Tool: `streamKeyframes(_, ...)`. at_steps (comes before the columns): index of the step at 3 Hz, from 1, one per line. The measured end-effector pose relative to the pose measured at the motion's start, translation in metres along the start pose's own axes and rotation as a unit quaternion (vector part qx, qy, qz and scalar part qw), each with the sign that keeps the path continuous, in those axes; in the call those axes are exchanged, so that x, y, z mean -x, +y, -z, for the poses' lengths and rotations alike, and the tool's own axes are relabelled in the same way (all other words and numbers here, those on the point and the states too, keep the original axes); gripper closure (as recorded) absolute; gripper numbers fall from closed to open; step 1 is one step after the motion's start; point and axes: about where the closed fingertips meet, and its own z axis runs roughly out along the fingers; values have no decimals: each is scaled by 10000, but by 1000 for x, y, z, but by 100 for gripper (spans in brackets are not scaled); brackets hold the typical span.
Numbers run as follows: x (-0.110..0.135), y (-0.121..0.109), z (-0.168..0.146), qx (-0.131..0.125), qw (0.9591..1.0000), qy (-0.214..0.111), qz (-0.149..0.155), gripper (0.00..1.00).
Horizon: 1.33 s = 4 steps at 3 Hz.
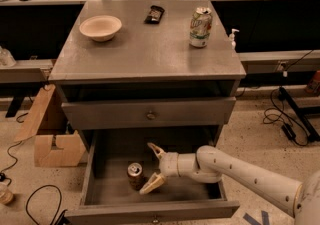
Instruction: Pick orange can from middle drawer and place on counter
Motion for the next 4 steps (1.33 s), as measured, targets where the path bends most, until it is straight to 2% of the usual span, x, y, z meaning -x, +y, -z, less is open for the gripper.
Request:
streamKeyframes(1, -12, 14, -39, 379, 9992, -33, -87, 3)
streamKeyframes(2, -20, 27, -61, 617, 9980, 82, -69, 25)
streamKeyframes(3, -10, 37, -66, 522, 9986, 81, -95, 48)
streamKeyframes(4, 24, 48, -45, 367, 9988, -274, -190, 73)
